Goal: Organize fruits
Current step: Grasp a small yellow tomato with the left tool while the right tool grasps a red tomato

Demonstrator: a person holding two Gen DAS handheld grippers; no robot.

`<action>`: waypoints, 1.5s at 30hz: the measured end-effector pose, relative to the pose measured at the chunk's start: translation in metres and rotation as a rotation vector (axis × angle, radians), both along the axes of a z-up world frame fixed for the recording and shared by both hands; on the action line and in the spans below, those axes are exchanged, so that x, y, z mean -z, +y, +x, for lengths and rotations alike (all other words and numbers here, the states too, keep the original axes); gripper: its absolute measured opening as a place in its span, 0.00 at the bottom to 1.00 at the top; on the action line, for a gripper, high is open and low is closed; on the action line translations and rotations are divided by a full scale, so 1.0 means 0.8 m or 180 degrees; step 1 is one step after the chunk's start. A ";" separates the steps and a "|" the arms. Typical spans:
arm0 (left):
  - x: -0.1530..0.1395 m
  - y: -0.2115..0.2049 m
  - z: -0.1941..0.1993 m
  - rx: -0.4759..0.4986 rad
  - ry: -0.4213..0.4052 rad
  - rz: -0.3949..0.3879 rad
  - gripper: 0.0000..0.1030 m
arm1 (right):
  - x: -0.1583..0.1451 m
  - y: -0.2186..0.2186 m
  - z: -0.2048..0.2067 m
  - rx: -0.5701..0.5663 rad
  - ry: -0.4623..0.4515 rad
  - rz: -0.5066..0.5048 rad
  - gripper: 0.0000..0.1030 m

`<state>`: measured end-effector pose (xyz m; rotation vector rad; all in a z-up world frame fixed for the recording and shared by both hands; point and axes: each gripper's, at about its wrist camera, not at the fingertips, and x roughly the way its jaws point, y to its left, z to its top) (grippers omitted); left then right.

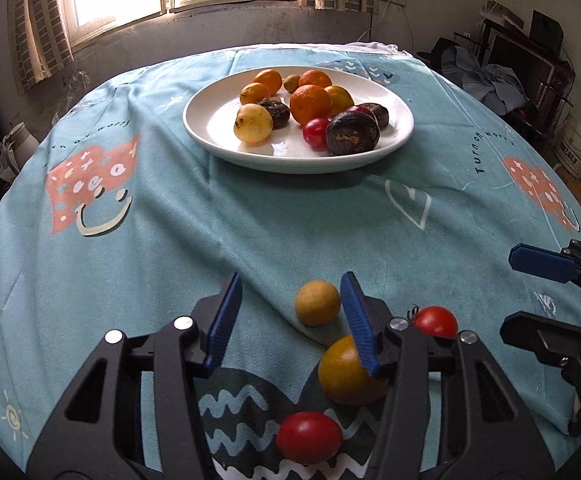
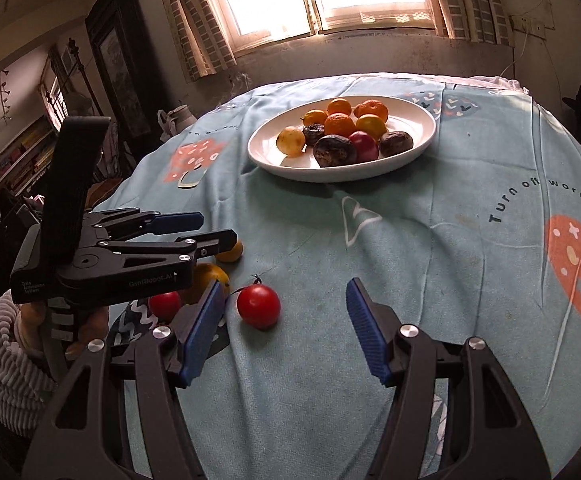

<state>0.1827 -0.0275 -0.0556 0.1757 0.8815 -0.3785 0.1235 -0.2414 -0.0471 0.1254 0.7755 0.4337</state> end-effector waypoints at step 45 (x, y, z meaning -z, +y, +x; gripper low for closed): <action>-0.006 0.033 0.017 0.0058 0.0331 -0.0727 0.24 | 0.038 0.046 0.028 -0.0323 0.0464 -0.0184 0.29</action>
